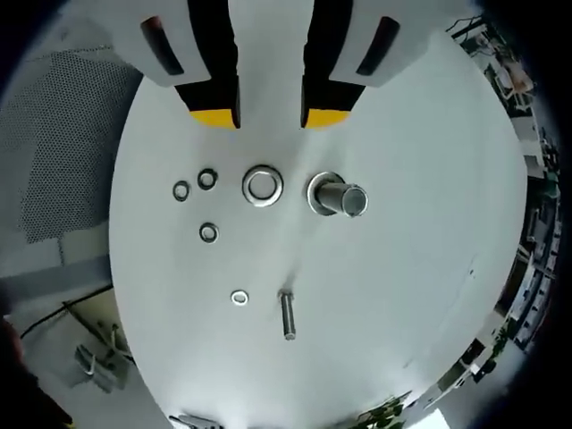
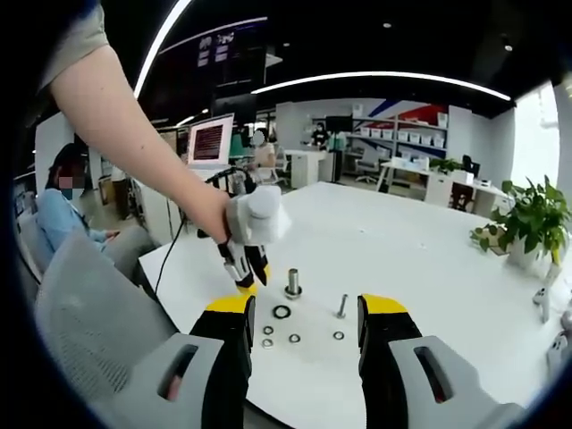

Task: Place the washer onto the threaded stud by aligning its center hole with the stud, sliding it down to the base, and recovering from edge contact or off-axis alignment until the washer reaches the visible bottom stop.

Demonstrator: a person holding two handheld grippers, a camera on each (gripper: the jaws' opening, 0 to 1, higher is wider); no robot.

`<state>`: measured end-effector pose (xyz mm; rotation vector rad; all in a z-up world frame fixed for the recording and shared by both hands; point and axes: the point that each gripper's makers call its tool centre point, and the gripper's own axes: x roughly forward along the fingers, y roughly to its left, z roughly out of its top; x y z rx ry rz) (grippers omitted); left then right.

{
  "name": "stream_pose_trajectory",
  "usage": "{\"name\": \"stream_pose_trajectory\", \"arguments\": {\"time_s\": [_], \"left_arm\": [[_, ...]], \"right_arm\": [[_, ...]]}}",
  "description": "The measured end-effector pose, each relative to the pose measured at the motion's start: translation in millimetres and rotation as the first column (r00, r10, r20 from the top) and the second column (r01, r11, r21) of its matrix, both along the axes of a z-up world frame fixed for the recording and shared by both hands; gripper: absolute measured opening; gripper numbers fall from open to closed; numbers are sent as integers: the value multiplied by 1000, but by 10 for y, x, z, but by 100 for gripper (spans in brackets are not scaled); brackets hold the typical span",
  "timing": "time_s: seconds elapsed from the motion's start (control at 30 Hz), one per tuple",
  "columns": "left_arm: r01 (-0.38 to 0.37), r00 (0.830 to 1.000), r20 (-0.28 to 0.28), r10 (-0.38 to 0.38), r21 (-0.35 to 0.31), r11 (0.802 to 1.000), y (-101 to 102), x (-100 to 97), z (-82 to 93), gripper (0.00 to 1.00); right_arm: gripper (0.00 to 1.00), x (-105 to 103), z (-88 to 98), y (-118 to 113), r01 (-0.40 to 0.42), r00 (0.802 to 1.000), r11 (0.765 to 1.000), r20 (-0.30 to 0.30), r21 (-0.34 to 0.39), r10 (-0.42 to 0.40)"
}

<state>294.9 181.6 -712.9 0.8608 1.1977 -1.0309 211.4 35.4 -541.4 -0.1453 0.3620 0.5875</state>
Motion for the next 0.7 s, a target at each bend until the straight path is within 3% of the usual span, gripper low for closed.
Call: {"name": "stream_pose_trajectory", "arguments": {"time_s": [0.1, 0.33, 0.7], "left_arm": [[17, 1000, 5, -17, 1, 1000, -26, 9, -18, 25], [-21, 1000, -13, 21, -22, 1000, -96, 56, -39, 25], [35, 999, -22, -35, -15, 999, -308, -8, -141, 25]], "right_arm": [[48, -7, 5, 12, -6, 1000, 1000, 8, -13, 6], [48, 5, -3, -18, 6, 1000, 1000, 2, -6, -6], [48, 4, -1, -17, 6, 1000, 1000, 2, -3, -6]]}}
